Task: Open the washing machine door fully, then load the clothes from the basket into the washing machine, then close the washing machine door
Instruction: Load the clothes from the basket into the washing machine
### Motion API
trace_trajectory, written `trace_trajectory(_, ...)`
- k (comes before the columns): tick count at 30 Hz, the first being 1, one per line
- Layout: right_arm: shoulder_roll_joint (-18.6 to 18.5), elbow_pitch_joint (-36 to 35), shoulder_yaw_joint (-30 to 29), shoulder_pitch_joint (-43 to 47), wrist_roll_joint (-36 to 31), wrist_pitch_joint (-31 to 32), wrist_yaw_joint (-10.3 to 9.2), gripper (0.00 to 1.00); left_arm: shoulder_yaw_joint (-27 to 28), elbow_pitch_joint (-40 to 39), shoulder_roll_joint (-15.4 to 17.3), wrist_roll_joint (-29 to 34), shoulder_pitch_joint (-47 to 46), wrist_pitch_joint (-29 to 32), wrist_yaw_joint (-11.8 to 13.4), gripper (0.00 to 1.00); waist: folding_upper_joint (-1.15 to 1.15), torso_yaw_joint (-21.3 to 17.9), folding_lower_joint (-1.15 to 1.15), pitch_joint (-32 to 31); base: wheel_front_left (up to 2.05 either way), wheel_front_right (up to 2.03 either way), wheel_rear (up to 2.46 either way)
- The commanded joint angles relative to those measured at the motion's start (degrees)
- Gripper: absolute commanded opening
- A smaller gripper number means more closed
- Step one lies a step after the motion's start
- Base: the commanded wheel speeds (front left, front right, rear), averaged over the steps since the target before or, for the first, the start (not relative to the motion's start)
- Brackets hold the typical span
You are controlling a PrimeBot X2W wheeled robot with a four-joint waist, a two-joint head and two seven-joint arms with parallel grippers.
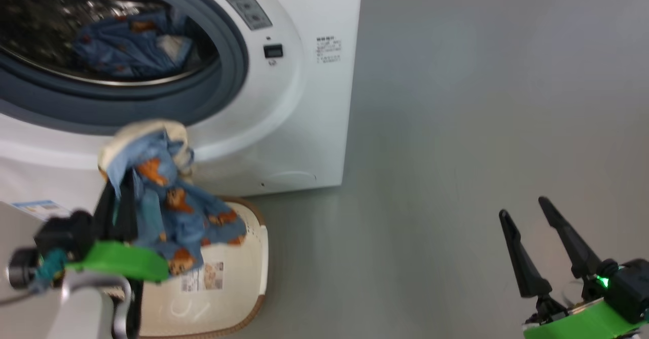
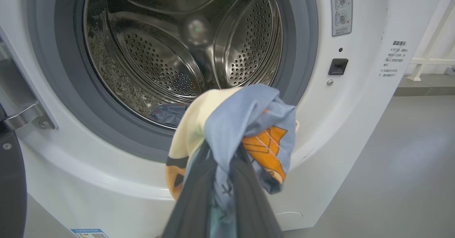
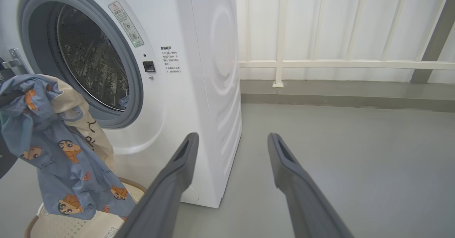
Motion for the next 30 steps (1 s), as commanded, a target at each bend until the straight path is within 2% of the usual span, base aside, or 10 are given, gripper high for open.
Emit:
trace_trajectory(1,-1.22,-1.66,0.81,-1.76,0.36,-0.27,0.09,1.0,2.33,0.3,1.93,-0.19,-4.33,-0.72,-0.34,0.0,0.0,-2.11,-0.01,6.51,0.0,0.0,0.0)
trace_trajectory(6,-0.93,-2.42,0.7,-4.69,0.95,-0.27,0.09,1.0,3.34,5.68,4.38,-0.24,-14.15,-0.73,-1.15,0.0,0.0,-4.33,-0.01,12.26,0.0,0.0,0.0)
trace_trajectory(12,0.43,-2.52,0.84,-8.52,1.78,-0.27,0.09,1.0,4.72,10.53,9.1,-0.37,-25.42,2.39,-2.09,0.0,0.0,-7.33,-0.01,17.41,0.0,0.0,0.0)
trace_trajectory(18,1.91,-1.96,1.75,-11.45,2.35,-0.27,0.09,1.0,6.03,14.29,13.93,-2.61,-33.52,10.55,-3.97,0.0,0.0,-10.42,-0.01,20.74,0.0,0.0,0.0)
trace_trajectory(19,1.91,-1.96,1.75,-11.45,2.35,-0.27,0.09,1.0,6.03,14.29,13.93,-2.61,-33.52,10.55,-3.97,0.0,0.0,-10.42,-0.01,20.74,0.0,0.0,0.0)
trace_trajectory(21,2.54,-1.85,1.91,-12.45,2.59,-0.27,0.09,1.0,6.28,15.02,16.35,-3.29,-36.97,15.24,-4.46,0.0,0.0,-11.7,-0.01,22.36,0.0,0.0,0.0)
trace_trajectory(30,3.89,-1.47,3.52,-15.16,3.53,-0.27,0.09,1.0,7.79,16.27,22.33,-4.7,-45.54,25.09,-4.42,0.0,0.0,-15.1,-0.01,26.58,0.0,0.0,0.0)
